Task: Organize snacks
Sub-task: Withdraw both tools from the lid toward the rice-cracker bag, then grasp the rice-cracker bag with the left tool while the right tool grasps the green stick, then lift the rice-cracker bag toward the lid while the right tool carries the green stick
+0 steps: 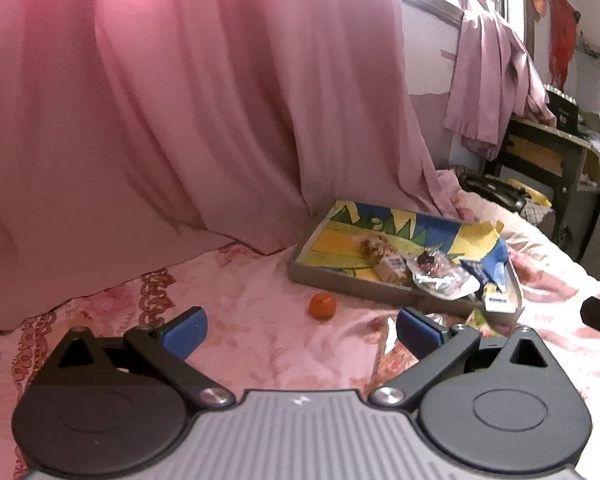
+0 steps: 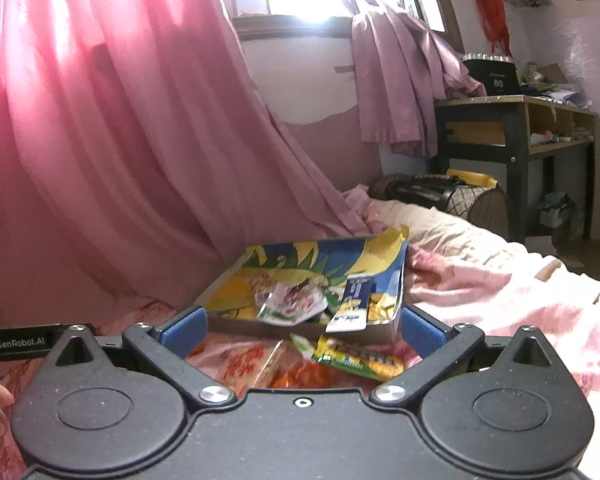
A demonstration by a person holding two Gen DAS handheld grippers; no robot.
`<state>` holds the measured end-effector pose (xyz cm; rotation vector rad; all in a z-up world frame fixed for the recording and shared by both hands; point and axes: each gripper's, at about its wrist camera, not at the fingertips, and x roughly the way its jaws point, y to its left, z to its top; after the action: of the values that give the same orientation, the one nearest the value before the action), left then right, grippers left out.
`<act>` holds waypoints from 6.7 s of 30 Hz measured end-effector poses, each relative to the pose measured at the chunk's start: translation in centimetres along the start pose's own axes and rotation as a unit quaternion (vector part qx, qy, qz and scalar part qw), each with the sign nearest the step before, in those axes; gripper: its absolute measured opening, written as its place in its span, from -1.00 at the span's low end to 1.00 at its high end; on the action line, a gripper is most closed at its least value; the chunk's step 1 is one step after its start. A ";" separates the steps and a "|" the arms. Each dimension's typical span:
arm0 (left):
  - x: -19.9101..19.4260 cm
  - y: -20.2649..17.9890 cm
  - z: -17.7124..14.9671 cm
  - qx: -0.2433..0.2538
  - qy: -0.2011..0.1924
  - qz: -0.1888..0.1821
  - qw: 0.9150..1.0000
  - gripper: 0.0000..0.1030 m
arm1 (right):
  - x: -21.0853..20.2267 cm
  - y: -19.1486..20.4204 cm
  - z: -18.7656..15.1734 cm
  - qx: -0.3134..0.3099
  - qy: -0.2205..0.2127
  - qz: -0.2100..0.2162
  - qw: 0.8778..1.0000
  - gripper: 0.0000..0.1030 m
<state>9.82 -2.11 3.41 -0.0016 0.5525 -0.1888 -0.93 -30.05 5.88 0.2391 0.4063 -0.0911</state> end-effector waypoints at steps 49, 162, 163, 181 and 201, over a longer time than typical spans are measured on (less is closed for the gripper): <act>3.8 1.2 -4.0 0.022 0.108 -0.025 0.994 0.99 | 5.6 2.1 -4.7 -0.085 0.193 -0.062 0.976 0.99; 8.8 -3.4 -7.8 -0.083 0.221 -0.138 0.962 0.50 | 8.2 -1.6 -3.8 -0.064 0.267 0.019 0.962 -0.71; 8.8 -3.4 -7.9 -0.083 0.221 -0.137 0.962 0.50 | 8.3 -1.3 -3.9 -0.063 0.270 0.028 0.960 -0.71; 9.8 -4.1 -8.1 -0.068 0.231 -0.134 0.961 0.56 | 10.1 0.0 -5.8 -0.101 0.307 0.031 0.946 -0.61; 10.1 -5.9 -8.2 0.001 0.228 -0.120 0.966 0.49 | 10.4 0.3 -6.1 -0.125 0.294 0.011 0.947 -0.72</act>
<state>12.90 -9.26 -8.49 -0.0241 1.0128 -0.4328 6.34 -28.63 -3.64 0.0131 1.0037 0.0588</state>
